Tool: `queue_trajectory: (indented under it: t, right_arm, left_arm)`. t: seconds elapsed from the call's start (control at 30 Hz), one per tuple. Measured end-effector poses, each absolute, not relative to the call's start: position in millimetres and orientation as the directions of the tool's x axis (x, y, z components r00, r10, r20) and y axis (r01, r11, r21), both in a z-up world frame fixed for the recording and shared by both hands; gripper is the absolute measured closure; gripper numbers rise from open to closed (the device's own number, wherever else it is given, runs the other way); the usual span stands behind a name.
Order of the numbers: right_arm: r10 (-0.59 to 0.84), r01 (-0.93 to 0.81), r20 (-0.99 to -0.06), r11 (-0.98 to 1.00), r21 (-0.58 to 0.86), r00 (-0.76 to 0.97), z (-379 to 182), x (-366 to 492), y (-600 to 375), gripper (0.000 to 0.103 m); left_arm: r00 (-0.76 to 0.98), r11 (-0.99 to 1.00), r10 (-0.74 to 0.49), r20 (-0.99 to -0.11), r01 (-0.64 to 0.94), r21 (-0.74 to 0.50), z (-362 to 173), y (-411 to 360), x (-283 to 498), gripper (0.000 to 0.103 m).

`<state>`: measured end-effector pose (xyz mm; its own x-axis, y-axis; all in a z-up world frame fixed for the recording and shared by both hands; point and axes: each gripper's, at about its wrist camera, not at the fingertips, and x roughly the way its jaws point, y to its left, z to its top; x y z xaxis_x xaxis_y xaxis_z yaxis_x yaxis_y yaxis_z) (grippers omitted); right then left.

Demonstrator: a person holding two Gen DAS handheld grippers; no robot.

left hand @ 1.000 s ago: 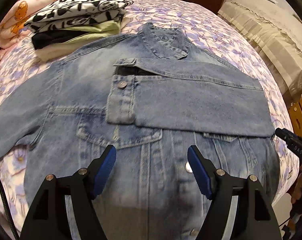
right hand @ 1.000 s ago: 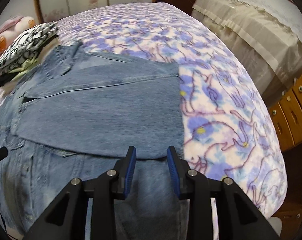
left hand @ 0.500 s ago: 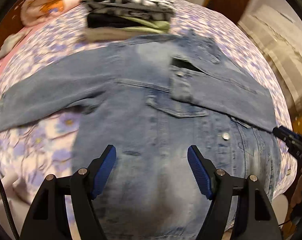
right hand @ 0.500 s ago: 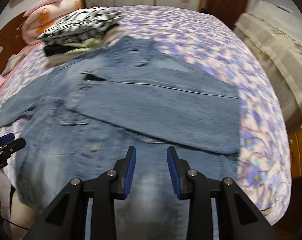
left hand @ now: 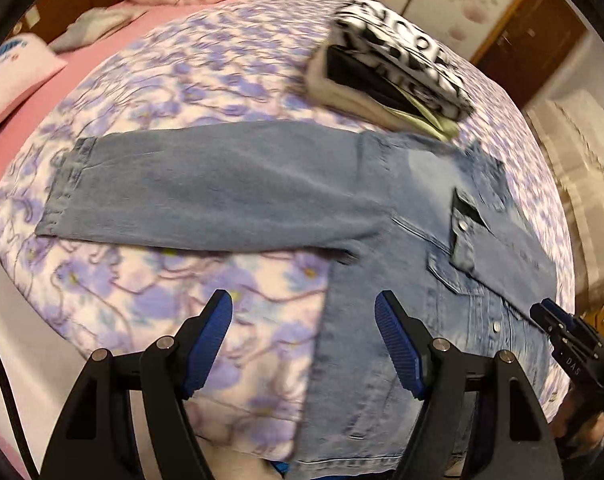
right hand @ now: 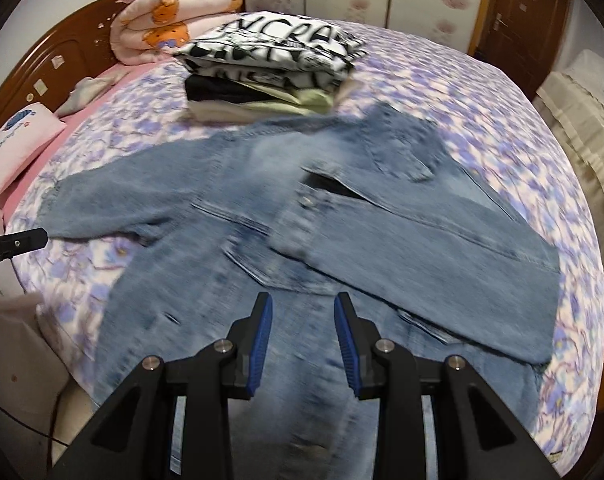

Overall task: Fold large clothes
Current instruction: 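Move the left tool to the other jacket sleeve, then grasp the other sleeve cuff with the left tool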

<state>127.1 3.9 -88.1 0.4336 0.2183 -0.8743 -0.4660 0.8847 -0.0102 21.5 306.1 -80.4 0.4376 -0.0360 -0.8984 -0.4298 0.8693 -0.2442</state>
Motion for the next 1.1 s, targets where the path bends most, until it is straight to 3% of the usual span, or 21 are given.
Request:
queue_trajectory:
  t: [0.5,0.77,1.1]
  right_arm:
    - [0.299,-0.474,-0.861,0.877,0.077,0.412,-85.0,142.5,99.2,0.071]
    - [0.311,-0.476,-0.872,0.873,0.105,0.378,-101.3,150.3,136.4,0.071]
    - [0.33,-0.481,-0.892,0.864,0.152,0.31,-130.1,154.1,160.3,0.071]
  left_arm:
    - [0.391,0.628,-0.213,-0.895,-0.647,-0.432,-138.5,414.2,2.9,0.03]
    - [0.383,0.495,-0.247,-0.89,-0.74,-0.456,-170.5,454.7,-8.5,0.03]
    - [0.327,0.297,-0.248,-0.912,-0.87,-0.393,-199.4,497.6,-7.5,0.03]
